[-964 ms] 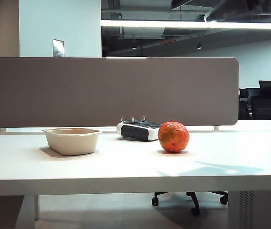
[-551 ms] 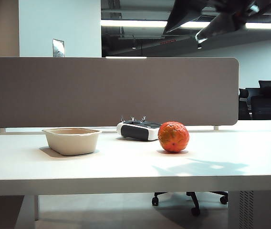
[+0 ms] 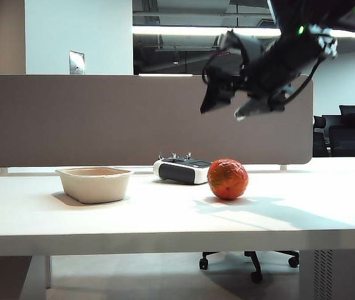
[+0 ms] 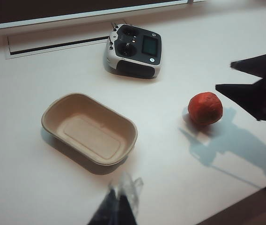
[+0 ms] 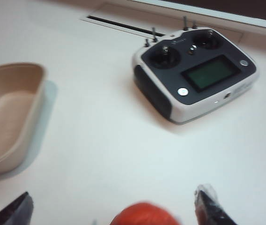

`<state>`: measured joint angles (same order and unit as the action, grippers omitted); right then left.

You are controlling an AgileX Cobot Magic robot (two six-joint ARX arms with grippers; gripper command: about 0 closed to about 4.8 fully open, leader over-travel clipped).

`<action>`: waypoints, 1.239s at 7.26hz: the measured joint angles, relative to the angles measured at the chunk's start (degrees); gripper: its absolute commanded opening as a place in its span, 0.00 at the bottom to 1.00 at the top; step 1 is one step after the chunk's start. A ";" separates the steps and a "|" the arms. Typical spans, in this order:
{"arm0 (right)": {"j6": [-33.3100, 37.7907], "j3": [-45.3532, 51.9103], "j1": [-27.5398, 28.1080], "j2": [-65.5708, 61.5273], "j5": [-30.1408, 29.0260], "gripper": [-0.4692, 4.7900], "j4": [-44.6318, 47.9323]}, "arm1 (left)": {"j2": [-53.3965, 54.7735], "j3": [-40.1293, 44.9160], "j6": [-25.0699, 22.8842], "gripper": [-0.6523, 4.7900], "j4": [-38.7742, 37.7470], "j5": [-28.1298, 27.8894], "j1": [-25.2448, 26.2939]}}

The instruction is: Pick up the orange and place it into the paper lunchbox.

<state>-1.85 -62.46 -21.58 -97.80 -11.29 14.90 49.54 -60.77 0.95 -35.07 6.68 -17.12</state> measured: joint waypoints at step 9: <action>-0.24 -7.32 0.68 -15.43 1.68 1.00 -6.34 | 0.66 0.00 -0.09 0.11 0.57 0.02 0.00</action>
<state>-2.09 -69.78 -20.91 -113.23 -9.61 8.56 50.19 -60.77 0.86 -34.50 6.70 -17.12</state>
